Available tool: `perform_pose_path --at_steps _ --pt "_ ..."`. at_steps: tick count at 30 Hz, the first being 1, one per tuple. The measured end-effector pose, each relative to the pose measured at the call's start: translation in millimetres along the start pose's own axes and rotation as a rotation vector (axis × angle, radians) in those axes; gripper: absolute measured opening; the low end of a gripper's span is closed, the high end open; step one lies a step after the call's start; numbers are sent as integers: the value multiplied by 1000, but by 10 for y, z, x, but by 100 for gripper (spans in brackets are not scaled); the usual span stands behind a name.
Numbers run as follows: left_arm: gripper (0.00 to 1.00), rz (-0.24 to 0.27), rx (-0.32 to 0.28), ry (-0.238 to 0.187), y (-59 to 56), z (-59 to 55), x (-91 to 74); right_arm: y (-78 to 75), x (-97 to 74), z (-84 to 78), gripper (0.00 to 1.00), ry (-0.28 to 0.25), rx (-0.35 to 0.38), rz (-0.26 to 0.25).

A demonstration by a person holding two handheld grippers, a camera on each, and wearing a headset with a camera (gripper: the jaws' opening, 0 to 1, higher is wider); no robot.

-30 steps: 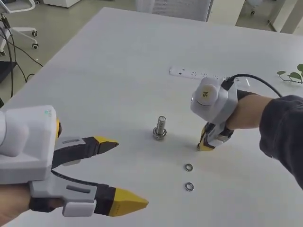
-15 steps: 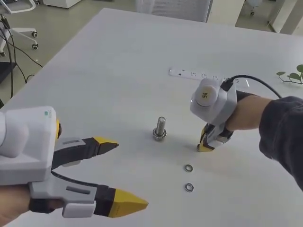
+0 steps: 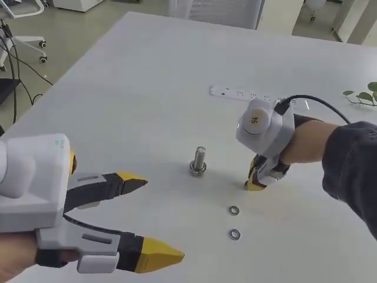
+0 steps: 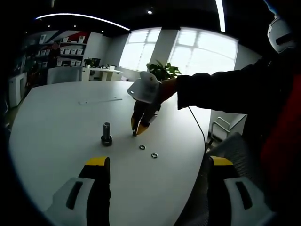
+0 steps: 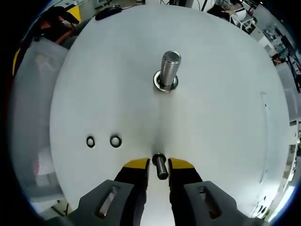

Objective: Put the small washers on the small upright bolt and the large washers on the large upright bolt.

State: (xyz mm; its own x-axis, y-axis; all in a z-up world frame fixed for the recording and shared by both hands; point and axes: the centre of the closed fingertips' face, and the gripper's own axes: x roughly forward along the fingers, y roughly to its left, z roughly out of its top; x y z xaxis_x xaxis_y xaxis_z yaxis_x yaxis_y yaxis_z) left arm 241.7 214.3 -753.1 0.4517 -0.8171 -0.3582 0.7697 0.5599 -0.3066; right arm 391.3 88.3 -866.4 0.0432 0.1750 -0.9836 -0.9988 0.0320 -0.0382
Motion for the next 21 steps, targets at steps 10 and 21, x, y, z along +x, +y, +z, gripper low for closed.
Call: perform_pose_path --at_steps 10,21 --pt "85 -2 4 -3 -10 22 -1 -4 -62 15 27 -17 13 -8" --pt "85 -6 13 -5 -25 43 -7 -21 -135 -42 30 -20 37 -12"
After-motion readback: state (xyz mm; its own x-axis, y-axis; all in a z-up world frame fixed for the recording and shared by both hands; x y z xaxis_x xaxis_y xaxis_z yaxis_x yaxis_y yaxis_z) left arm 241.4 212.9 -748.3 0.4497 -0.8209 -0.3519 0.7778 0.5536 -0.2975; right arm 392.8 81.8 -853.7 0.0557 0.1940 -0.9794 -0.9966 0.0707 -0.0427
